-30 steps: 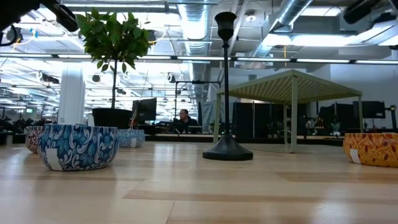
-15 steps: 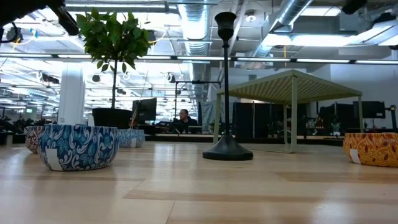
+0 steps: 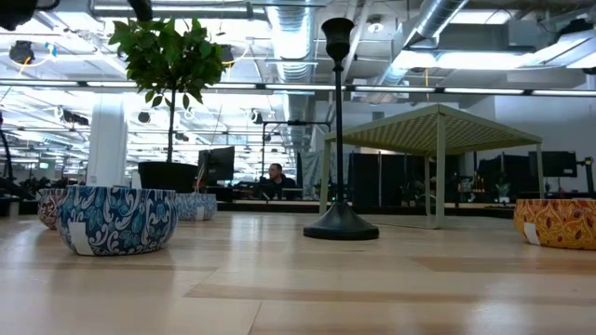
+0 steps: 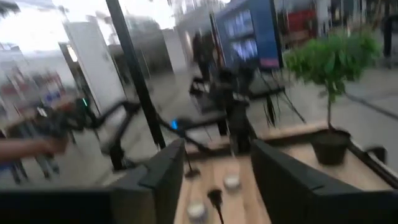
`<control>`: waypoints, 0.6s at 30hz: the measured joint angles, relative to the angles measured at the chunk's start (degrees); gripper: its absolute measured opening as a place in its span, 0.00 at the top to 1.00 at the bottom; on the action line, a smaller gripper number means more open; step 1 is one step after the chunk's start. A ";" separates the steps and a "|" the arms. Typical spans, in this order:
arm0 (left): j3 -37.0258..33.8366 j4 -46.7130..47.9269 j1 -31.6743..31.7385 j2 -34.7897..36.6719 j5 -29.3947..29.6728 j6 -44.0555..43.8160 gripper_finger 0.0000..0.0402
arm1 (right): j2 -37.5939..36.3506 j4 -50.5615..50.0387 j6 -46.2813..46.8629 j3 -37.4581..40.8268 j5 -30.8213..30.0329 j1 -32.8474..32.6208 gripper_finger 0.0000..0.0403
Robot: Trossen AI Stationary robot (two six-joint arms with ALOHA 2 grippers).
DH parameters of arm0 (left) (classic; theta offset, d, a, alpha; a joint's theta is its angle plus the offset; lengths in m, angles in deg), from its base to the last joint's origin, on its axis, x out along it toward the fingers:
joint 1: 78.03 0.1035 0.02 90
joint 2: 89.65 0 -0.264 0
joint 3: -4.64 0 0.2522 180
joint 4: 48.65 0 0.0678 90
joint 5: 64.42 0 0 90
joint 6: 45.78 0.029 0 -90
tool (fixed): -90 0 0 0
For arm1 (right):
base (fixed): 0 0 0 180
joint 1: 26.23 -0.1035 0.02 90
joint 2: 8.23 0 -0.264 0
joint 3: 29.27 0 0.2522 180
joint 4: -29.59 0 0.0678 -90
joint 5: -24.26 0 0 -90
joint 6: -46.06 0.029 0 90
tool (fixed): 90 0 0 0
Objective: Pick & Place candle stick holders
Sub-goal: Put the black candle holder on the shelf
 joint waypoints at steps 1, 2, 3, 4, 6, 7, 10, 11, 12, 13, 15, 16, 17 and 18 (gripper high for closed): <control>0.48 0.14 0.00 -0.74 0.09 -0.01 0.99 | 1.50 -2.91 0.01 -2.46 0.00 0.00 0.51; 0.78 0.26 0.02 -1.29 0.33 -0.01 0.99 | 2.91 -5.75 0.03 -4.64 0.00 0.00 0.48; 1.09 0.21 0.02 -1.77 1.00 -0.01 0.99 | 4.36 -8.76 0.14 -6.68 0.00 0.00 0.45; 1.29 -0.01 0.02 -2.13 2.05 -0.09 0.99 | 5.70 -11.42 0.40 -8.43 0.03 0.00 0.43; 1.32 -0.01 0.02 -2.57 3.89 -1.53 0.99 | 8.37 -16.19 1.77 -11.57 0.21 -0.02 0.39; 1.32 0.00 0.02 -2.84 4.72 -2.31 0.99 | 9.60 -18.75 2.53 -12.91 0.66 -0.04 0.38; 1.32 0.06 0.02 -3.52 5.33 -3.23 0.99 | 13.21 -25.11 4.90 -16.05 3.85 -0.05 0.37; 1.32 0.01 0.02 -3.69 5.33 -3.89 0.99 | 14.38 -27.00 5.84 -16.85 5.39 -0.07 0.37; 1.32 0.05 0.02 -3.83 5.35 -4.50 0.99 | 15.42 -28.52 6.48 -17.56 6.82 -0.07 0.37; 1.32 0.04 0.02 -4.02 5.34 -5.02 0.99 | 16.44 -29.59 6.78 -18.20 8.07 -0.07 0.37; 1.32 0.04 0.02 -4.38 5.34 -5.81 0.99 | 18.29 -30.86 7.15 -19.36 10.68 -0.07 0.37; 1.32 0.08 0.02 -4.44 5.36 -5.96 0.99 | 19.07 -30.98 7.15 -19.81 11.82 -0.07 0.37; 1.29 0.07 0.02 -4.45 5.34 -6.00 0.99 | 19.85 -30.98 7.16 -20.40 12.70 -0.07 0.37; 1.29 0.04 0.02 -4.43 5.34 -6.00 0.99 | 20.52 -30.99 7.22 -21.04 13.67 -0.07 0.37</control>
